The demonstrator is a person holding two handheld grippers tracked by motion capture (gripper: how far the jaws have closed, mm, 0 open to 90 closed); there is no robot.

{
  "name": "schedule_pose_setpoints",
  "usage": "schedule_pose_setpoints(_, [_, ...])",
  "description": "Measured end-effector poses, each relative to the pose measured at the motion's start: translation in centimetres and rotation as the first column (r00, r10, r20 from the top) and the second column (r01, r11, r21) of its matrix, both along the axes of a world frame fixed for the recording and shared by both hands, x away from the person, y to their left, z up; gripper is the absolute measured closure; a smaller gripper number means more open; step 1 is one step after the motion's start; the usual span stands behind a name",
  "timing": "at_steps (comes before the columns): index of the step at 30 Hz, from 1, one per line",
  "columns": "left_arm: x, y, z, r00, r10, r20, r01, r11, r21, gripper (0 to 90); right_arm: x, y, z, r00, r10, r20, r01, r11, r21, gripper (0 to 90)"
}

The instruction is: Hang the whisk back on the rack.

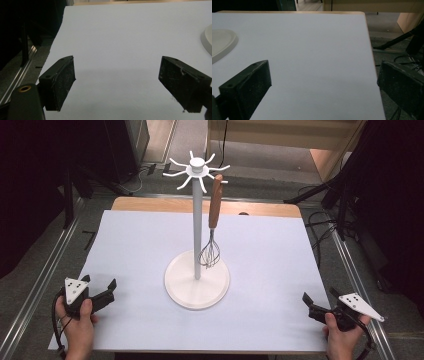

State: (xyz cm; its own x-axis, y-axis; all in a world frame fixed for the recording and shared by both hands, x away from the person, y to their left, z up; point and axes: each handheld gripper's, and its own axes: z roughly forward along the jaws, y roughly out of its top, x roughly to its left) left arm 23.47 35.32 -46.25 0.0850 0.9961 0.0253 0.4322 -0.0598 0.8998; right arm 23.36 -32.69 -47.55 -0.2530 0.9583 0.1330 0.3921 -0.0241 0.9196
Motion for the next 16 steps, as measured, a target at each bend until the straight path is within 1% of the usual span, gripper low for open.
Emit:
schedule_pose_setpoints(1, [-0.01,0.00,0.00,1.0000,-0.001,0.000,0.001,1.0000,0.001,14.8,-0.12,-0.23,-0.06,1.0000,-0.001,0.001,0.001,1.0000,0.001,0.0])
schedule_pose_setpoints(4, [-0.08,-0.04,-0.01,1.0000,-0.001,0.008,0.001,1.0000,0.000,14.8,-0.27,-0.53,-0.35,0.9998,0.003,-0.019,-0.003,1.0000,-0.004,0.0])
schedule_pose_setpoints(5, [-0.09,-0.04,-0.01,1.0000,-0.002,0.009,0.002,1.0000,0.001,14.8,-0.25,-0.52,-0.45,0.9997,0.008,-0.024,-0.008,1.0000,-0.001,0.0])
schedule_pose_setpoints(7, [-0.11,-0.03,0.00,1.0000,-0.002,0.009,0.002,1.0000,0.001,14.8,-0.08,-0.33,-0.59,0.9996,0.007,-0.028,-0.007,0.9999,-0.014,0.0])
schedule_pose_setpoints(11, [-0.08,-0.04,-0.01,1.0000,0.000,0.010,0.000,1.0000,0.001,14.8,0.15,0.10,-0.79,0.9992,0.018,-0.035,-0.019,0.9996,-0.022,0.0])
schedule_pose_setpoints(16, [-0.05,-0.06,-0.01,1.0000,0.000,0.007,0.000,1.0000,0.002,14.8,0.12,-0.02,-0.77,0.9990,0.025,-0.037,-0.026,0.9997,-0.003,0.0])
